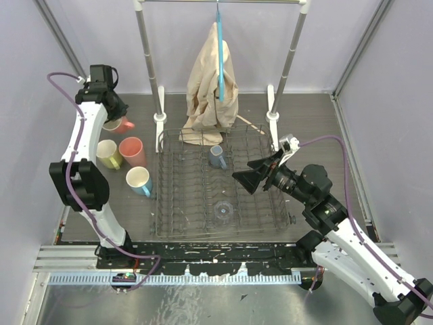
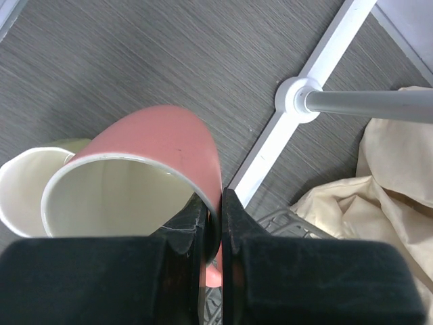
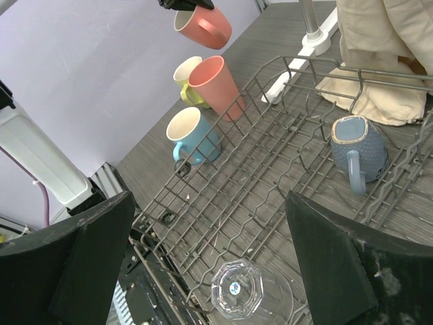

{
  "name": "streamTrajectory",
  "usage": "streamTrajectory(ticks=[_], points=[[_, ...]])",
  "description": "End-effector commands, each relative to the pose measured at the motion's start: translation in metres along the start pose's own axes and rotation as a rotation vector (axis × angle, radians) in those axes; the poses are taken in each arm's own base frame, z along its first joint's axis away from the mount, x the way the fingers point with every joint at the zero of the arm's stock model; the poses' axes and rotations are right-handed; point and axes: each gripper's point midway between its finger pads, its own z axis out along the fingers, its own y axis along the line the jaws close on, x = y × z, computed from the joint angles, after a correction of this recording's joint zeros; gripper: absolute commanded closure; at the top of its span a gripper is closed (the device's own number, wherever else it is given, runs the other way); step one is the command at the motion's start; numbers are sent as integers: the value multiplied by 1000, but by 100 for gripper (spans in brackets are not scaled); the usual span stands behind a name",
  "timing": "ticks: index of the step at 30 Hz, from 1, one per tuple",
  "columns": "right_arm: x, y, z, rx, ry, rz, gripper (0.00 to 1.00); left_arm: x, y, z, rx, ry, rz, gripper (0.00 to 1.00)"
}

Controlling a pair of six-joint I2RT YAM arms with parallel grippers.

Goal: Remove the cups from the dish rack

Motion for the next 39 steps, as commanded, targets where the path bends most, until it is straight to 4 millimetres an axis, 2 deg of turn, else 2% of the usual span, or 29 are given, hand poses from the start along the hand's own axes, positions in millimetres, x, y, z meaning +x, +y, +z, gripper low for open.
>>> streamTrajectory(ticks=[1,6,12,22,33,39], points=[[-8,-1,5,-4,-33,-27,2,-37,-12,1,27,-105,-8,100],[-7,-4,7,9,-27,-24,2,-40,-5,24,-19,-88,-6,100],[-4,-7,8,19,-22,-22,2,-29,11,55,-84,-2,-10,100],[-2,-12,11,32,-11,-21,2,-16,21,88,-127,64,1,100],[0,-15,13,41,-5,-19,2,3,32,113,-155,149,9,100],[-2,-14,13,39,-6,-17,2,11,35,119,-156,192,1,100]])
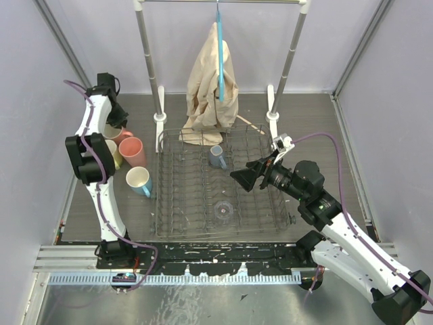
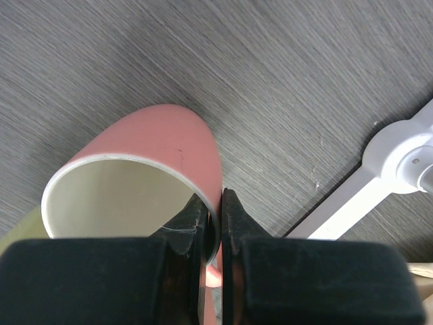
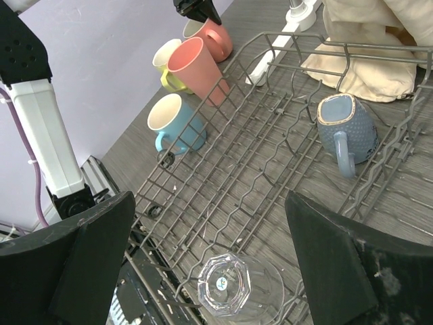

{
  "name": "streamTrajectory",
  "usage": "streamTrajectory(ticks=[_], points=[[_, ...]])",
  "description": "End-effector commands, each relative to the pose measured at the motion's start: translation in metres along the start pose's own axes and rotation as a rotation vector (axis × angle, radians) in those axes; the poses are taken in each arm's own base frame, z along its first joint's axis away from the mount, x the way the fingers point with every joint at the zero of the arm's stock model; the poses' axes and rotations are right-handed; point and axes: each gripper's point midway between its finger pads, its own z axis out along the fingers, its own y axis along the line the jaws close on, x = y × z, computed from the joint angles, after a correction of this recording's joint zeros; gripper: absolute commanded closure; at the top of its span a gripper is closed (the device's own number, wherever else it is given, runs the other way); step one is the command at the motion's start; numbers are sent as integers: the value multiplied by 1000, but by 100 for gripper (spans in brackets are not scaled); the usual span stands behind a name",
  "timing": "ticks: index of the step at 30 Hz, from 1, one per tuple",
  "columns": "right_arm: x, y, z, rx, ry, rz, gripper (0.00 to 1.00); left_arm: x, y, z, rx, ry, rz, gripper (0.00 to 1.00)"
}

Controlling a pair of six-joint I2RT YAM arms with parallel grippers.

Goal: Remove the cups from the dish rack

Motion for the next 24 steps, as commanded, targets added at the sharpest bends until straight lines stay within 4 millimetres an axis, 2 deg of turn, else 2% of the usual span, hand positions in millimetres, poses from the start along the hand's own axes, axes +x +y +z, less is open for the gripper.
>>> streamTrajectory(ticks=[1,3,4,8,14,21,24], points=[[-19,6,1,-17,-63,-36,2,-14,-4,-10,27,-23,-4,100],[-18,5,2,-18,-62,-36,2,-12,-4,-9,26,-14,-2,98],[-18,5,2,-17,-60,-35,2,-10,-3,-7,21,-6,1,90],[-17,4,2,-13,-60,-33,2,-7,-4,-4,26,14,2,86],[-17,3,2,-12,-57,-31,2,-10,-6,-7,36,7,3,71],[-17,4,3,-17,-57,-28,2,-8,-7,-6,41,21,11,61],[-17,3,2,-16,-58,-29,2,-5,-7,-3,43,31,14,65]])
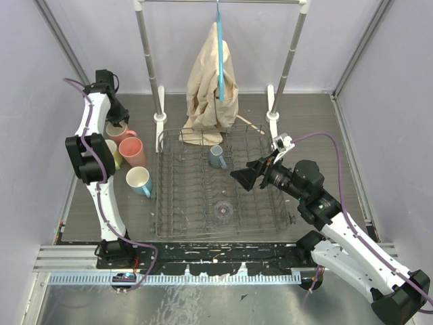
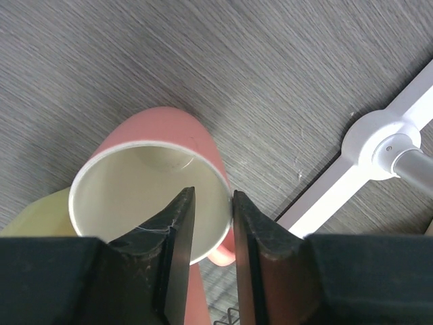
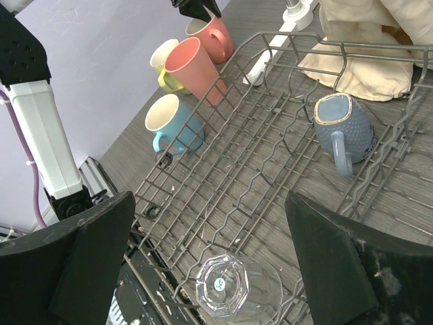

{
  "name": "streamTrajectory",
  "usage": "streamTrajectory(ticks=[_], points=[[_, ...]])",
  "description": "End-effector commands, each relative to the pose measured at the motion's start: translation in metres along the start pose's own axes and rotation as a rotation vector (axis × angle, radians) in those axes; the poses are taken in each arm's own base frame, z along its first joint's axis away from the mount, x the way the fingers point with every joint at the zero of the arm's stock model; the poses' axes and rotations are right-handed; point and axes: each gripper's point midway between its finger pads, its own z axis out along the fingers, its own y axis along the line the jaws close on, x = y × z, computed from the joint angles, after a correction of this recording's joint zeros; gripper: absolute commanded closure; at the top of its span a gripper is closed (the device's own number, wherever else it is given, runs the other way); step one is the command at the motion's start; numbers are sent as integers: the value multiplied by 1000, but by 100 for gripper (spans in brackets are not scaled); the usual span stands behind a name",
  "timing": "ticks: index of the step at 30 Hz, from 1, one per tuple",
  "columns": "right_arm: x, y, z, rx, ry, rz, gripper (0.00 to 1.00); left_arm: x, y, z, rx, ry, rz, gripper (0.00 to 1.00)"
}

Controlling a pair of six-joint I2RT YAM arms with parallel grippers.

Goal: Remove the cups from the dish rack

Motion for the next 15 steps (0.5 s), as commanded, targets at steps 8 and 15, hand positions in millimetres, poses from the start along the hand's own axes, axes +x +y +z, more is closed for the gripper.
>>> streamTrajectory(ticks=[8,15], points=[[-16,6,1,-23,-59,-31,2,-2,-1,-3,13,13,13,39],[-17,7,2,-24,-50,-29,2,-27,-13,-55,96,-71,5,33]])
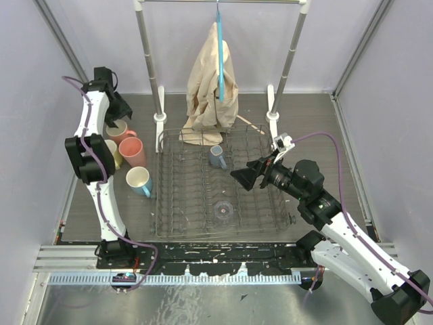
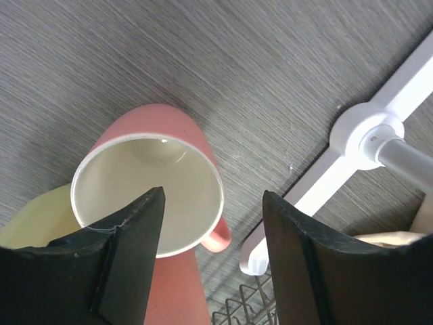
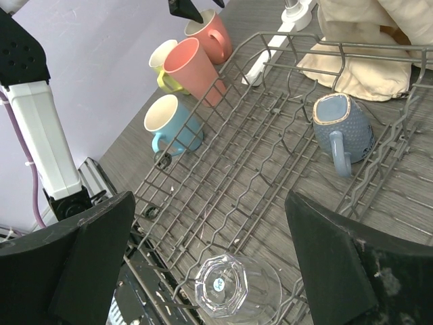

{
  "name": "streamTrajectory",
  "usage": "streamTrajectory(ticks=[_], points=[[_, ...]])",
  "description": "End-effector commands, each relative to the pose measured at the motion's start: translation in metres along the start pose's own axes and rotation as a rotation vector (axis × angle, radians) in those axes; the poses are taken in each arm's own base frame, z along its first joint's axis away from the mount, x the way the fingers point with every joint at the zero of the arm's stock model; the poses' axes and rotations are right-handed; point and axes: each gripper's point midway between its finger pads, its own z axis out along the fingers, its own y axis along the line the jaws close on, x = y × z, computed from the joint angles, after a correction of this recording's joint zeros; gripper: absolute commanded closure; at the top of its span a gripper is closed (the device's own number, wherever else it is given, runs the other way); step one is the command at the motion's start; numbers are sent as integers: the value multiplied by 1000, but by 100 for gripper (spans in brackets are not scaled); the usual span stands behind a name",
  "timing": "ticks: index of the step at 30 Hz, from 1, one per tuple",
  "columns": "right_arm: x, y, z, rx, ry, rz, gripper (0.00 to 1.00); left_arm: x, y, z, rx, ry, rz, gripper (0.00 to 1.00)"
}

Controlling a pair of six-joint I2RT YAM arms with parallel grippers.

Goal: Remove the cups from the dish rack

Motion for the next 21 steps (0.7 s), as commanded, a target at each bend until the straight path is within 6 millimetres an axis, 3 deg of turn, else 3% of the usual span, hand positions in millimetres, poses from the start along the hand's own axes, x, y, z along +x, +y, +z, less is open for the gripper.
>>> streamTrajectory(ticks=[1,8,12,16,21], points=[[-18,8,2,-23,-44,-31,2,-28,-13,-60,97,-96,-9,32],[-2,-11,15,75,87,-12,4,-33,-19,-131,215,-192,-67,32],[5,-16,19,104,145,-12,6,-25,-19,-165,293,-237,-91,32],[13,-23,27,153,192,-11,8,6,-29,-196,386,-263,-54,31],[35,-34,41,250,290,-57,9,64,-31,-224,478,-273,35,31]])
